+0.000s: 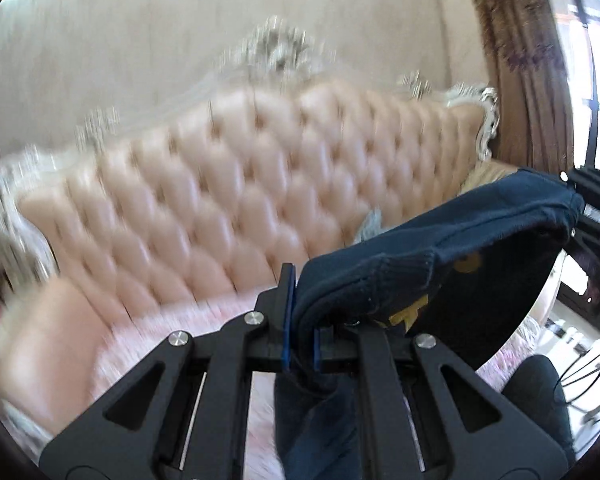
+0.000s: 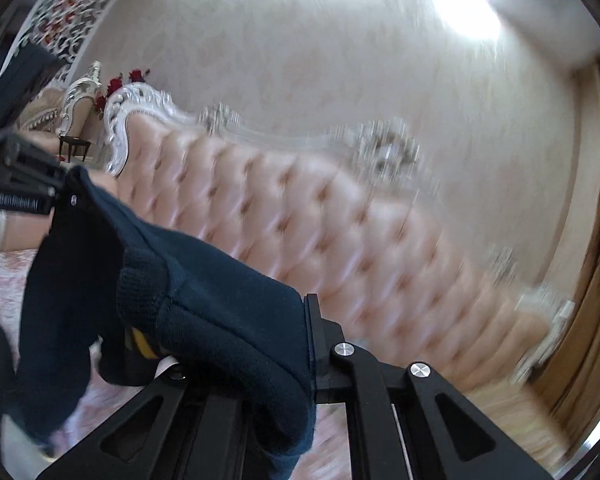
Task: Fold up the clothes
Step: 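Swing the held navy sweatshirt over the bed with both tools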
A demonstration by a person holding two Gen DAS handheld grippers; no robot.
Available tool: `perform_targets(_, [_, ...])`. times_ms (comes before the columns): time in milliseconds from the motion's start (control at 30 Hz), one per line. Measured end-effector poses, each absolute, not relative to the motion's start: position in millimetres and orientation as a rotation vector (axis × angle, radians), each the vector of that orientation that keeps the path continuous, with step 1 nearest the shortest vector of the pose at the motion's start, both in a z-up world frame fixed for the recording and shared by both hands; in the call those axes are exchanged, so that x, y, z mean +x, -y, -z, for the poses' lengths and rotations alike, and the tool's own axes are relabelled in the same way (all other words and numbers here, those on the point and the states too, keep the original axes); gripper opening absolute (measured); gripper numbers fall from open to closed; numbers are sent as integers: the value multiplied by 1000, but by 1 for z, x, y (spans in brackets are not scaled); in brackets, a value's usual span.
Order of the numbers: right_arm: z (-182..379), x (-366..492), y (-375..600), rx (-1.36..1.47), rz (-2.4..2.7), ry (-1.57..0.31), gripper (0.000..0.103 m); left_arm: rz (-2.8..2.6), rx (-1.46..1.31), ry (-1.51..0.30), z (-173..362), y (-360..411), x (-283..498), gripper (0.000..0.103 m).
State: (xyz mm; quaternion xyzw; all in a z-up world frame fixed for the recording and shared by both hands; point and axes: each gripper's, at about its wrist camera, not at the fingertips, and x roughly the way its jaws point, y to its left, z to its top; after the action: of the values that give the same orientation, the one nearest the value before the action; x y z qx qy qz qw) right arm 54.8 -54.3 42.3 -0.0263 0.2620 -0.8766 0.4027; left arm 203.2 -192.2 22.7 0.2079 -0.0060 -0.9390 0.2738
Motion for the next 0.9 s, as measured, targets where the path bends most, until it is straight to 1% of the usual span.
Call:
perform_targets(100, [-78, 76, 43, -187, 2231, -710, 5, 2563, 487, 112, -59, 182, 221, 9])
perform_targets(200, [-105, 95, 26, -260, 2248, -739, 5, 2591, 448, 169, -74, 169, 231, 9])
perform_targets(367, [-121, 116, 5, -271, 2265, -772, 5, 2619, 389, 262, -94, 146, 247, 9])
perform_targets(433, [-119, 117, 2, -251, 2264, -787, 5, 2624, 402, 261, -93, 144, 244, 9])
perform_targets(567, [-96, 110, 6, -188, 2261, -842, 5, 2623, 468, 240, -76, 142, 234, 9])
perform_targets(733, [-44, 69, 29, -12, 2240, -893, 5, 2564, 676, 207, -22, 167, 183, 9])
perform_targets(900, [23, 6, 71, 151, 2210, -957, 5, 2479, 904, 195, 41, 209, 117, 9])
